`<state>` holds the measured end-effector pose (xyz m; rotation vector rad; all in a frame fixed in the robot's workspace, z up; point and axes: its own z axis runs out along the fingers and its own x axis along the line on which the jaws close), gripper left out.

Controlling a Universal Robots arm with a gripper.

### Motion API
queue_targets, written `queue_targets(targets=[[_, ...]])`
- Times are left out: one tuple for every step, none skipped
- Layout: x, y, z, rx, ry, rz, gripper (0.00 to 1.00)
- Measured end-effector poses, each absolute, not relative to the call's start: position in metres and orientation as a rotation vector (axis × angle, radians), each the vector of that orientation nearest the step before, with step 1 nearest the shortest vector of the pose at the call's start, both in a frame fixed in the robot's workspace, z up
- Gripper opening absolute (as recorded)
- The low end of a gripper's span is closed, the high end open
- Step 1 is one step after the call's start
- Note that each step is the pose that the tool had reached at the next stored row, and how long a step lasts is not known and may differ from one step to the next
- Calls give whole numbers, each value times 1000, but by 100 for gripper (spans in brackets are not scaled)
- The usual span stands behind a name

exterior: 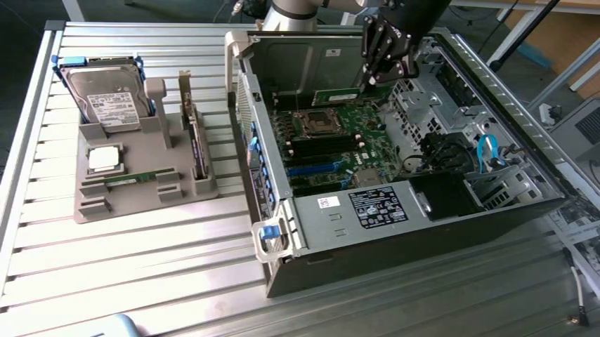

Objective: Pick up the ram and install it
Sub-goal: 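Insert the ram into the slot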

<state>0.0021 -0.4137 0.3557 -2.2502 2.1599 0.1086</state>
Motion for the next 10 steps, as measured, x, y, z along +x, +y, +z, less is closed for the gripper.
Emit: queue_targets(targets=[[2,-414,354,-2250,2160,109,12],[2,-414,354,-2250,2160,109,12],[2,-414,353,-2250,2160,109,12],[2,-414,352,-2250,2160,109,12],[2,-414,351,-2250,2160,109,12],[2,-414,351,-2250,2160,109,12],[2,-414,350,-2250,2160,109,12],[2,-414,349,-2250,2160,108,12],[2,-414,349,-2250,2160,108,12],[2,-414,348,-2250,2160,108,12]])
